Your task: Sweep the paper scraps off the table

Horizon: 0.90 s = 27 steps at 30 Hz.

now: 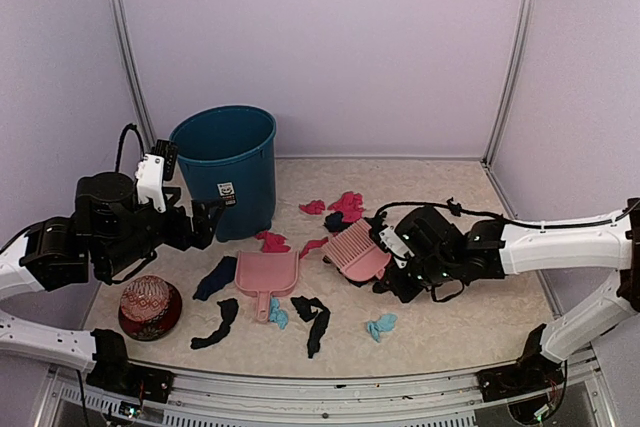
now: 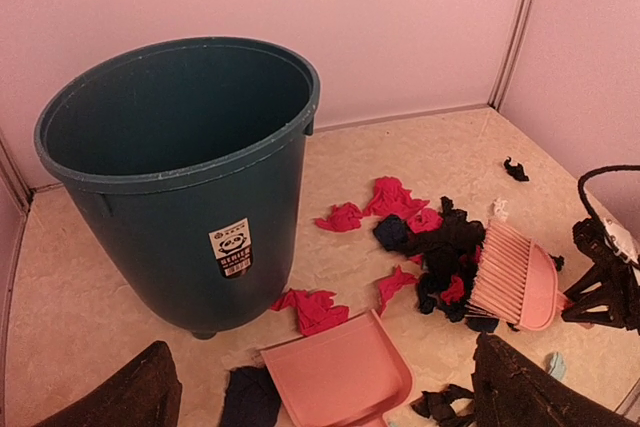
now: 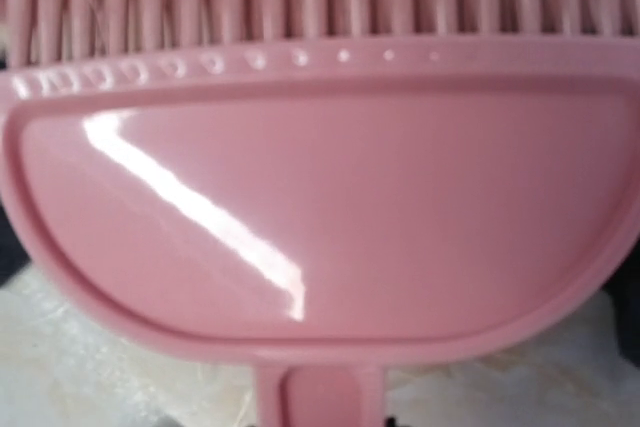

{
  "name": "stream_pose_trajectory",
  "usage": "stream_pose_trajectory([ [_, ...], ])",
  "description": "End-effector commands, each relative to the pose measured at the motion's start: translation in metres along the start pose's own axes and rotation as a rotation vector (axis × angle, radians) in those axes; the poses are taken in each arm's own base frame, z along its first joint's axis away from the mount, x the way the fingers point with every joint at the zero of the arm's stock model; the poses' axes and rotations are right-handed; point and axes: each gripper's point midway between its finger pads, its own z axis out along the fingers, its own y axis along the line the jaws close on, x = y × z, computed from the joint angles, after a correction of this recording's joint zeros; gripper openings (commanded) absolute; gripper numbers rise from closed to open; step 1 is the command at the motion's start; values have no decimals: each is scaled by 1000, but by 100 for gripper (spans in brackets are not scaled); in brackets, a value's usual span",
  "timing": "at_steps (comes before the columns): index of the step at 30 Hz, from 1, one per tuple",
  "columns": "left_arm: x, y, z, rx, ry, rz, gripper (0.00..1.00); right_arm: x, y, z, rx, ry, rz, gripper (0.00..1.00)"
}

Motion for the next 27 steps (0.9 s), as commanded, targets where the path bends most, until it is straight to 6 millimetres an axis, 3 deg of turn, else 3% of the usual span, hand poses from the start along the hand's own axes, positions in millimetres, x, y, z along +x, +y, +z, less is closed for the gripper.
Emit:
stream_pose_trajectory([
  [1, -6, -2, -4, 17, -22, -23, 99, -19, 6, -21, -29, -83, -45, 0],
  [11, -2, -39, -7, 217, 54, -123, 99, -41, 30, -39, -153, -239, -238, 0],
  [18, 13, -75, -9, 375, 187, -191, 99, -57, 51, -56, -238, -373, -457, 0],
  [27, 37, -121, 2, 546, 292, -279, 99, -62, 74, -66, -282, -563, -677, 0],
])
